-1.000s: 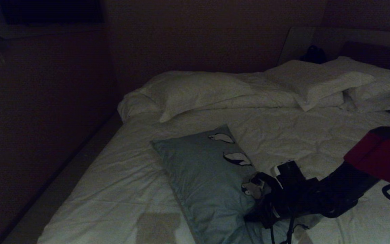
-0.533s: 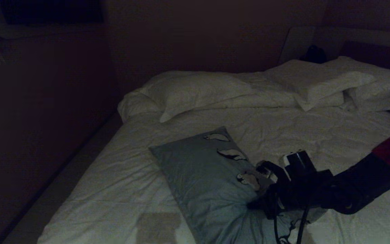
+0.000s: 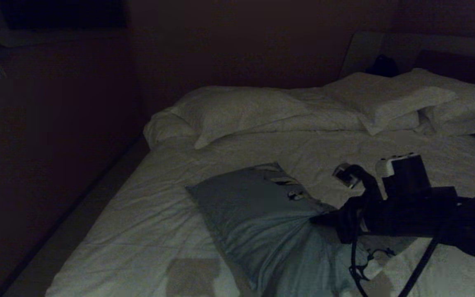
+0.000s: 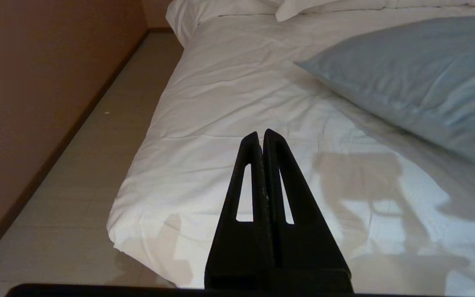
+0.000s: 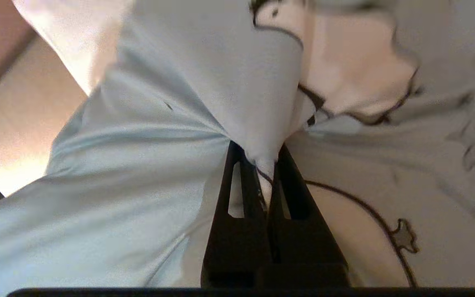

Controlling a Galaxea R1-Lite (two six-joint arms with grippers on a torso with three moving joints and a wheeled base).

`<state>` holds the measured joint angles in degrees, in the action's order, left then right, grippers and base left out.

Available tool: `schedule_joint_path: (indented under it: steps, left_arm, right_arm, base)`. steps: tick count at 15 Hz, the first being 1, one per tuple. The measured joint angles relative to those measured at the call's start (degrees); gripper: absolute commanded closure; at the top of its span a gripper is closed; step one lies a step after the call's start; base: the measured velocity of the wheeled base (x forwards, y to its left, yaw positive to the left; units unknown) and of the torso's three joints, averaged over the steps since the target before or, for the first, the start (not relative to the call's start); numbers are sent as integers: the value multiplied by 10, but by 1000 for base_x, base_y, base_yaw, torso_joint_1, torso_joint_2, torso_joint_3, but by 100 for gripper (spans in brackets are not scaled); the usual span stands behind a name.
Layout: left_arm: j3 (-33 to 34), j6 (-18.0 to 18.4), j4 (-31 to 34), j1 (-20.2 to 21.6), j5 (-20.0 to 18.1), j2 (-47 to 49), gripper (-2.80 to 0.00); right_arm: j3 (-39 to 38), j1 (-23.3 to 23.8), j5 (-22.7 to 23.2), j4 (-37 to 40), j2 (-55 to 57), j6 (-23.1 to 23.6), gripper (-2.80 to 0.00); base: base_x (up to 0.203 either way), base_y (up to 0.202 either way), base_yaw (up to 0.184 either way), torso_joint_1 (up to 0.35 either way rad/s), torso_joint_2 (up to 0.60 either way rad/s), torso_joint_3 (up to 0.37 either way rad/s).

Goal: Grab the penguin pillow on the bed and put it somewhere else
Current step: Pick up the pillow

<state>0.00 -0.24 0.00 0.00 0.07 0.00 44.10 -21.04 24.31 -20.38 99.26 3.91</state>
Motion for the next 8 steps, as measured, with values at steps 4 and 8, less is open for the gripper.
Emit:
schedule_joint_path:
  steps: [4, 8]
  left_arm:
    - [0, 0, 0, 0, 0, 0, 0]
    - [0, 0, 0, 0, 0, 0, 0]
  right_arm:
    - [-1, 18, -10, 1, -88, -7, 0]
    - [1, 45, -11, 2, -154, -7, 0]
  base:
    - [0, 0, 0, 0, 0, 0]
    - [0, 0, 0, 0, 0, 0]
